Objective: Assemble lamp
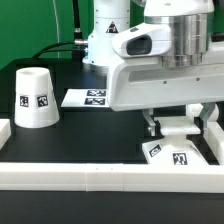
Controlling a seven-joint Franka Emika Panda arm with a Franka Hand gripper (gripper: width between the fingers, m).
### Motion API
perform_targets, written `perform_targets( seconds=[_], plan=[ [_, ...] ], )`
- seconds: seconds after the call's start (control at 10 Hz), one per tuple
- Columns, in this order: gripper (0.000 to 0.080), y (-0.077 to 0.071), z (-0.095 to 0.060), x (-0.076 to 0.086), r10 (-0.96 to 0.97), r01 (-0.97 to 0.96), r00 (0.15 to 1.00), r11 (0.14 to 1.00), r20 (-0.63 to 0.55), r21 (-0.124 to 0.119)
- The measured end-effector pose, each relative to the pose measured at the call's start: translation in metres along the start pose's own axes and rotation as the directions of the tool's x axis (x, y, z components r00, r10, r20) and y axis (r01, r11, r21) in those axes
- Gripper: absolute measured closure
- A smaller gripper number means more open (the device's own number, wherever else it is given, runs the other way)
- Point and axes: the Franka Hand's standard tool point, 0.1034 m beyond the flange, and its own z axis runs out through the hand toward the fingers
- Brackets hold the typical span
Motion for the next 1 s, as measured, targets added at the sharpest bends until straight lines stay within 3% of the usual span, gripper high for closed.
perform_targets(
  seconds=[0.4, 0.8, 0.9, 1.0],
  plan=[
    [0.0265, -0.016, 0.001, 0.011, 0.024, -0.024, 1.0, 1.0, -0.002, 0.003],
    [0.0265, -0.016, 0.001, 0.01, 0.021, -0.021, 1.0, 1.0, -0.001, 0.002],
    [0.0139, -0.016, 0.001, 0.01, 0.021, -0.021, 1.0, 1.0, -0.001, 0.002],
    [0.0111, -0.016, 0.002, 0.01, 0.019, -0.019, 1.0, 1.0, -0.002, 0.002]
  ],
)
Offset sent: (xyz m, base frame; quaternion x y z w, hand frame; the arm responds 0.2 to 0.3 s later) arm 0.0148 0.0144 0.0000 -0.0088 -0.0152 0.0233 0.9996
